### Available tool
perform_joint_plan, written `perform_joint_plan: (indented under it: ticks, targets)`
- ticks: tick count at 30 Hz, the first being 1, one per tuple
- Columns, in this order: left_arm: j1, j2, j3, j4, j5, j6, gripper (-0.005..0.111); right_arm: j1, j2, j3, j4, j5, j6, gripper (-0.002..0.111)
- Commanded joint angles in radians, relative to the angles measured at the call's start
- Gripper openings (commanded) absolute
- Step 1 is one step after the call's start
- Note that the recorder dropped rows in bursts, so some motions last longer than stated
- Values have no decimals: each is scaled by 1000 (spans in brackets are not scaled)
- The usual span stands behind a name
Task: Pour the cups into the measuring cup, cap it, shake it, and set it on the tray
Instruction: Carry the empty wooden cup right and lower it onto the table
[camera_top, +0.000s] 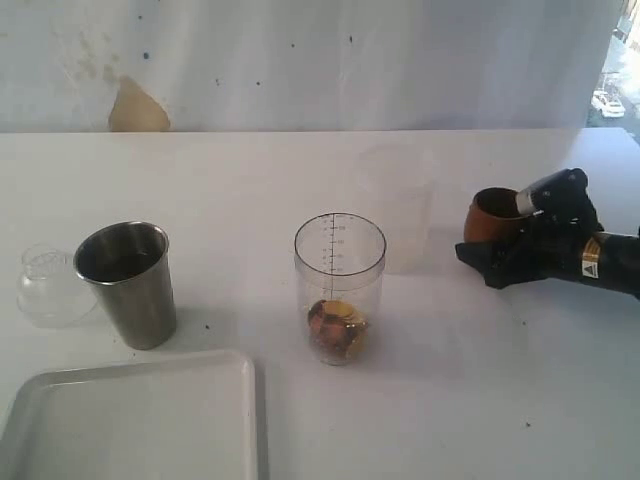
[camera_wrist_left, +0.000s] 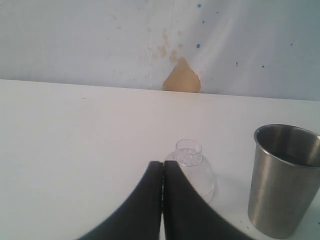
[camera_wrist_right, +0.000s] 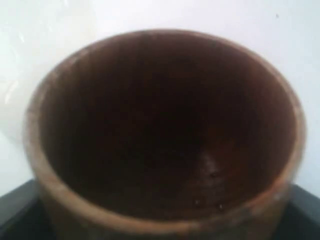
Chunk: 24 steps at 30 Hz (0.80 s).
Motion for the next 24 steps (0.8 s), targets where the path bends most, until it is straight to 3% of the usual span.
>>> perform_joint_plan:
  ticks: [1, 6, 14, 17, 24]
  targets:
    - [-1, -4, 3, 4, -7, -2, 1, -6, -1, -4, 63, -73, -17, 0]
    - [-1, -4, 3, 4, -7, -2, 1, -6, -1, -4, 102, -8, -13, 14]
    - [-1, -4, 3, 4, -7, -2, 1, -6, 2, -4, 109, -17, -13, 72]
    - [-1, -4, 3, 4, -7, -2, 1, -6, 8, -4, 117, -17, -13, 78]
    - [-1, -4, 3, 4, -7, -2, 1, -6, 24, -4, 117, -15, -13, 78]
